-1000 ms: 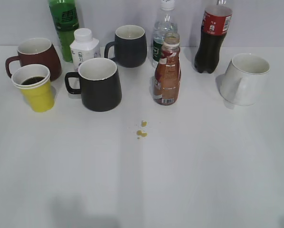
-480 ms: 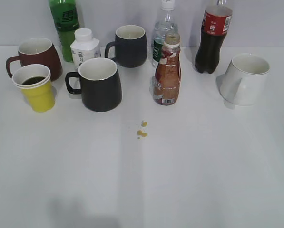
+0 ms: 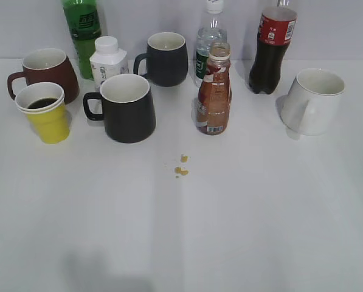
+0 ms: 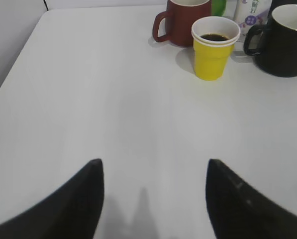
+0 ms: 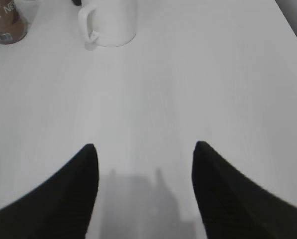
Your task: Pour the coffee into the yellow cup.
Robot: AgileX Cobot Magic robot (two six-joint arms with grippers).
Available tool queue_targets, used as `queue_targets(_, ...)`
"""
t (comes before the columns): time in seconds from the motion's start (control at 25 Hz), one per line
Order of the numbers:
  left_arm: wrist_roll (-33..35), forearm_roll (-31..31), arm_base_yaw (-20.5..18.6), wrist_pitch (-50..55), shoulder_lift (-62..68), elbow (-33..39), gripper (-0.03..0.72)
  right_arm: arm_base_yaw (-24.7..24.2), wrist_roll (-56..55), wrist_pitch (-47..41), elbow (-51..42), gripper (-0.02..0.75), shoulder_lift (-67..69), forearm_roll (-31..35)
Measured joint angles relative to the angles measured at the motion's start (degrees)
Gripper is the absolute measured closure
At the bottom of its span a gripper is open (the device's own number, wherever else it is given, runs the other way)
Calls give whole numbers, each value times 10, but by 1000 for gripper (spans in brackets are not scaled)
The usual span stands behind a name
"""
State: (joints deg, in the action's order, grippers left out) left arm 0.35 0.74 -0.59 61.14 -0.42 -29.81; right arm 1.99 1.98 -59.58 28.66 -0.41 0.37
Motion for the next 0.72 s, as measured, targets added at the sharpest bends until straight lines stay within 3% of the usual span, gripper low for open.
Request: queue_targets(0.72,0,0,0,0,0,0,197,0,0,0,0,290,-1,0)
